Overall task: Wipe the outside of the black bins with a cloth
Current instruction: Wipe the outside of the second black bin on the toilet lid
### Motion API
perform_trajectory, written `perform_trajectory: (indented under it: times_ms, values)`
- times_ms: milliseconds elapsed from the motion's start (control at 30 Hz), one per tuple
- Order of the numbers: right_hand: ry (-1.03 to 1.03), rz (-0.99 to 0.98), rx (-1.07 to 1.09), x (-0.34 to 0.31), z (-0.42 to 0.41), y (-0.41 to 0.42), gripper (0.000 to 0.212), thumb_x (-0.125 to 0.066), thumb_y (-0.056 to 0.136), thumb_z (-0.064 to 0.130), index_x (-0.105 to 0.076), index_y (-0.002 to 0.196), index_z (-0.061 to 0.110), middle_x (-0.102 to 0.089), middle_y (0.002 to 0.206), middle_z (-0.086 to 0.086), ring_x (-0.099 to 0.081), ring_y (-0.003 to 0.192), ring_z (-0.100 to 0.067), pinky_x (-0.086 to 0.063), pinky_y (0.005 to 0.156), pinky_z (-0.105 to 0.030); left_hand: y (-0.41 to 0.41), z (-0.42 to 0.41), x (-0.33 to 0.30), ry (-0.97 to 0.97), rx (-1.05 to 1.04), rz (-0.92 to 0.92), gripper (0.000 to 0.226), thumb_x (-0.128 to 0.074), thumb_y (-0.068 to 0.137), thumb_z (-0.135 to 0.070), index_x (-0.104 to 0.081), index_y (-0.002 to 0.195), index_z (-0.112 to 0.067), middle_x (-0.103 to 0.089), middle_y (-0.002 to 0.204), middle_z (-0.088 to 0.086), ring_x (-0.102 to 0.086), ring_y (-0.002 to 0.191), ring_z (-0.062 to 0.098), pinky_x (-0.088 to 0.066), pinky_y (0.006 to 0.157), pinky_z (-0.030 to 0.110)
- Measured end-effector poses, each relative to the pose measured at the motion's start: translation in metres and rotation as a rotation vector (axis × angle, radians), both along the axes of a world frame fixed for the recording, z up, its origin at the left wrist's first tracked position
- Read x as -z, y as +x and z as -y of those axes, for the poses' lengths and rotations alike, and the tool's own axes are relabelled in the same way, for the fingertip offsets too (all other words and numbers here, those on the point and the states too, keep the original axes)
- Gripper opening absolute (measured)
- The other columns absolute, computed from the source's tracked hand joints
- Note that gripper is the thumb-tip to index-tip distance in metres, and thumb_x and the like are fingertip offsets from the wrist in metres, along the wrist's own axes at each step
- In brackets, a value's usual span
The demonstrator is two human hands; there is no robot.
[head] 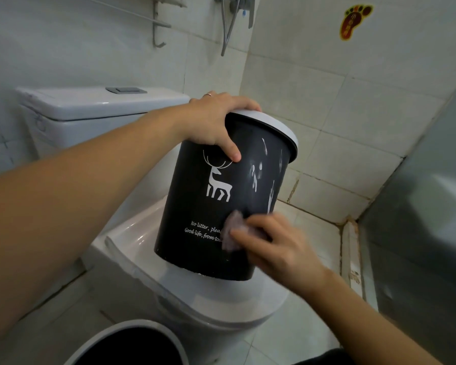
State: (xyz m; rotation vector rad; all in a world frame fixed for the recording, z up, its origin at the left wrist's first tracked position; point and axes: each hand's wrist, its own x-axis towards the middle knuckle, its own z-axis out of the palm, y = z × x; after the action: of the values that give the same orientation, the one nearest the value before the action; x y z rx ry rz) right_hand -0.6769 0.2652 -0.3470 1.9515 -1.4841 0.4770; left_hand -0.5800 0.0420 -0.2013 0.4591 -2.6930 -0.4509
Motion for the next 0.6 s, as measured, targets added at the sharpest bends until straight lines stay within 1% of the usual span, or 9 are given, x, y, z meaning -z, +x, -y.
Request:
perform_trajectory:
  times_ms: [100,200,300,400,467,533,600]
  values:
    - [-0.164,0.115,0.094,-0.032,0.021,-0.009,0.026,-0.068,0.087,0.001,-0.073,0.112,0.008,-0.065,0.096,-0.018,-0.059,0.076,-0.036,-0.05,0.066,-0.04,-0.001,-0.001,0.0,0.002,0.009,-0.012,0.089,-0.091,0.061,-0.034,-0.043,0.134,-0.054,-0.045,0.119,-0.009,-0.034,0.128,0.022,-0.034,0.11,0.046]
    - [-0.25,0.191,0.19,-0.052,0.035,-0.014,0.024,-0.07,0.088,0.005,-0.074,0.112,0.008,-0.065,0.099,-0.018,-0.06,0.082,-0.035,-0.051,0.069,-0.041,-0.001,-0.001,0.001,-0.001,0.005,-0.016,0.089,-0.089,0.063,-0.034,-0.042,0.136,-0.054,-0.043,0.119,-0.011,-0.033,0.13,0.022,-0.032,0.111,0.046]
    - [-0.246,0.178,0.172,-0.046,0.034,-0.008,0.025,-0.069,0.087,0.004,-0.073,0.111,0.006,-0.065,0.098,-0.019,-0.06,0.081,-0.036,-0.051,0.068,-0.043,0.0,0.0,0.001,0.003,-0.001,-0.018,0.088,-0.089,0.064,-0.033,-0.042,0.136,-0.053,-0.044,0.119,-0.01,-0.033,0.13,0.023,-0.031,0.111,0.046]
    - [-0.142,0.078,0.078,-0.028,0.02,-0.004,0.025,-0.068,0.086,0.002,-0.073,0.111,0.006,-0.064,0.098,-0.019,-0.058,0.078,-0.036,-0.051,0.066,-0.042,0.002,0.001,0.001,0.014,0.007,-0.021,0.087,-0.088,0.065,-0.03,-0.043,0.136,-0.052,-0.049,0.127,-0.006,-0.033,0.131,0.022,-0.03,0.112,0.046]
    - [-0.101,0.022,0.064,-0.025,0.015,-0.005,0.025,-0.066,0.088,0.003,-0.073,0.111,0.007,-0.065,0.1,-0.018,-0.057,0.077,-0.034,-0.05,0.064,-0.041,0.002,-0.001,0.0,0.015,0.017,-0.017,0.084,-0.087,0.067,-0.029,-0.044,0.135,-0.053,-0.05,0.131,-0.004,-0.033,0.131,0.022,-0.029,0.112,0.046]
    - [-0.128,0.034,0.084,-0.032,0.019,-0.009,0.025,-0.067,0.088,0.002,-0.073,0.111,0.008,-0.065,0.098,-0.017,-0.057,0.077,-0.035,-0.05,0.066,-0.041,0.002,-0.003,0.0,0.013,0.02,-0.018,0.082,-0.085,0.069,-0.026,-0.044,0.135,-0.053,-0.05,0.13,-0.003,-0.034,0.13,0.022,-0.03,0.111,0.046]
    - [-0.202,0.091,0.129,-0.045,0.029,-0.014,0.025,-0.067,0.087,0.001,-0.073,0.11,0.007,-0.064,0.097,-0.017,-0.059,0.078,-0.037,-0.05,0.069,-0.041,0.002,-0.005,-0.001,0.016,0.02,-0.024,0.08,-0.084,0.071,-0.024,-0.045,0.135,-0.051,-0.05,0.129,-0.003,-0.034,0.131,0.022,-0.03,0.112,0.046]
